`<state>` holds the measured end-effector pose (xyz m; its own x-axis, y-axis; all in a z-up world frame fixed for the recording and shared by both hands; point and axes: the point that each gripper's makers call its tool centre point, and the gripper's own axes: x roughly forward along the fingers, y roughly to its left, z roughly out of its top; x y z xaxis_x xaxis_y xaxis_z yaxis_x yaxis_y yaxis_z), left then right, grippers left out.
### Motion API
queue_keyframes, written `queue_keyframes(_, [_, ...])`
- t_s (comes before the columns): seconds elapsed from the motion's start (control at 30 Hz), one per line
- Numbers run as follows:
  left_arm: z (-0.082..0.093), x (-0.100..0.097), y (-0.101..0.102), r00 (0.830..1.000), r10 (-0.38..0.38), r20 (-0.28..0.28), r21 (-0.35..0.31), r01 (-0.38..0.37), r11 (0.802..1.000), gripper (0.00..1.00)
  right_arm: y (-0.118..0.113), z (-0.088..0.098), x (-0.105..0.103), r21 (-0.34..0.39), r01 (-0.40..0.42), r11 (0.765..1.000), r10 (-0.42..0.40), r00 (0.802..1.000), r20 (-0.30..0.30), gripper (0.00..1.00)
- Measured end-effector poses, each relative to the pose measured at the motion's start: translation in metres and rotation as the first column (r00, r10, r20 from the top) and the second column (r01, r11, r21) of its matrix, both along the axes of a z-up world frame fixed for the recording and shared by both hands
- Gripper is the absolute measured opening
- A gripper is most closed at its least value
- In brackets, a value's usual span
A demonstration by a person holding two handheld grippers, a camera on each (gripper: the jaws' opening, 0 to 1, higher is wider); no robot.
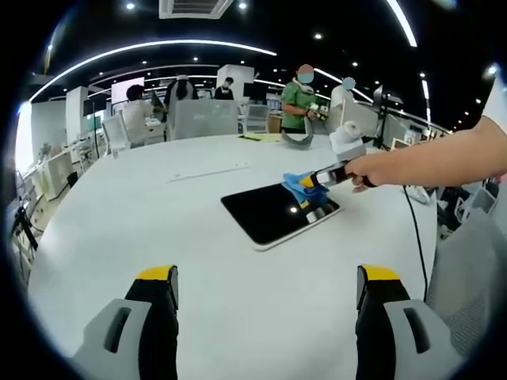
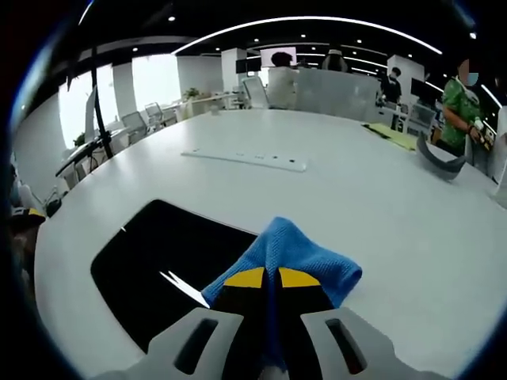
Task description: Wipe the mirror surface with the cleaning cloth until all visible marks leave the cleaned area.
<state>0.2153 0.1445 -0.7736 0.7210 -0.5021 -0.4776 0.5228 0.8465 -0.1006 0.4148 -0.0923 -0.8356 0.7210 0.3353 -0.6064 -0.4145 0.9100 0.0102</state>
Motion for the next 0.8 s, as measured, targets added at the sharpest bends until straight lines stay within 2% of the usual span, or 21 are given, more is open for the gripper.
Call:
queue_keyframes(0.37, [0.003,0.000,-0.002,1.000,-0.005,0.010,-0.012,0.005,1.000,0.94,0.006,0.002,-0.012,-0.027,-0.013,1.000,0.013,1.000,-0.010,0.00])
queue_keyframes(0.8, [0.006,0.001,0.000,1.000,-0.001,0.021,-0.019,0.002,1.000,0.94,0.021,-0.002,-0.015,-0.021,-0.033,0.999,0.033,0.999,-0.020,0.00])
